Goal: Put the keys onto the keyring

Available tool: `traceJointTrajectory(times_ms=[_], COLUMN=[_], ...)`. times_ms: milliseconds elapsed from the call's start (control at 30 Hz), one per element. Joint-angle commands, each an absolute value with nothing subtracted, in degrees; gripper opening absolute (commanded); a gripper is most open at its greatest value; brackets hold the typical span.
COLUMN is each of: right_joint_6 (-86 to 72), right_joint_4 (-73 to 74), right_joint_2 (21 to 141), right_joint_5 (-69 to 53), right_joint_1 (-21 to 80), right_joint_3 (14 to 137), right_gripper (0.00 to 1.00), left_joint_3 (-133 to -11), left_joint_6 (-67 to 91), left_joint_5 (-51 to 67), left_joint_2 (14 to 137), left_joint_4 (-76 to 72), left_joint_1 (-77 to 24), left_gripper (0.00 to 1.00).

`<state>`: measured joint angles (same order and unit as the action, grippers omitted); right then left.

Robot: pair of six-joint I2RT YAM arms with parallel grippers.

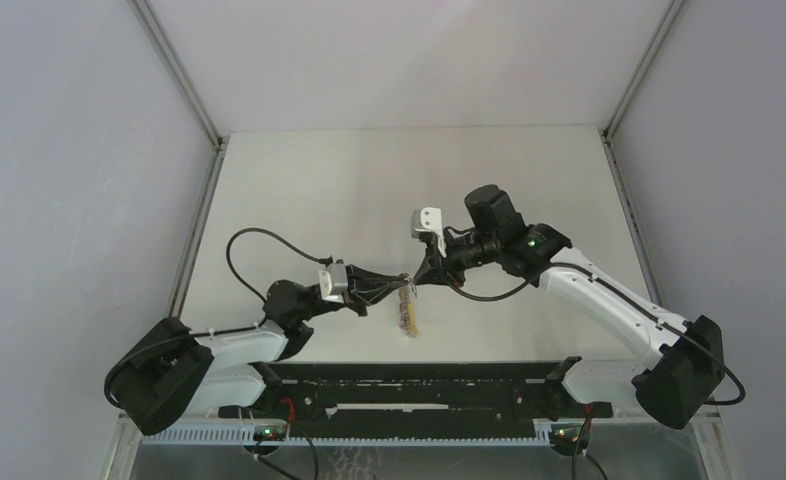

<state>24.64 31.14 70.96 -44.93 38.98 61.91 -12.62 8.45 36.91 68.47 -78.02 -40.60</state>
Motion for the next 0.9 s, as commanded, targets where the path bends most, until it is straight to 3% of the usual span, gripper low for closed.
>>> traceJointTrajectory(times_ms=[0, 533, 867], right_joint_6=[23.96, 22.18, 23.61], right_joint_4=[31.49, 30.04, 29.87], right_joint_2=[71.75, 73.9, 71.46], right_joint_5=[-47.06, -47.28, -44.09], right_joint_1=[38.56, 40.33, 40.52], right_joint_3=[62.49, 62.45, 62.25], right_gripper=[0.0, 0.01, 0.1], left_joint_3=[-11.95, -11.76, -10.74], left_joint_6=[7.4, 7.42, 7.11], left_joint_5=[36.3, 35.33, 34.51], left_joint_2=[66.16, 65.56, 64.21], left_joint_4=[-83.41, -83.49, -83.58], left_joint_1=[-40.76, -40.71, -40.7], left_gripper=[0.0, 0.0, 0.0])
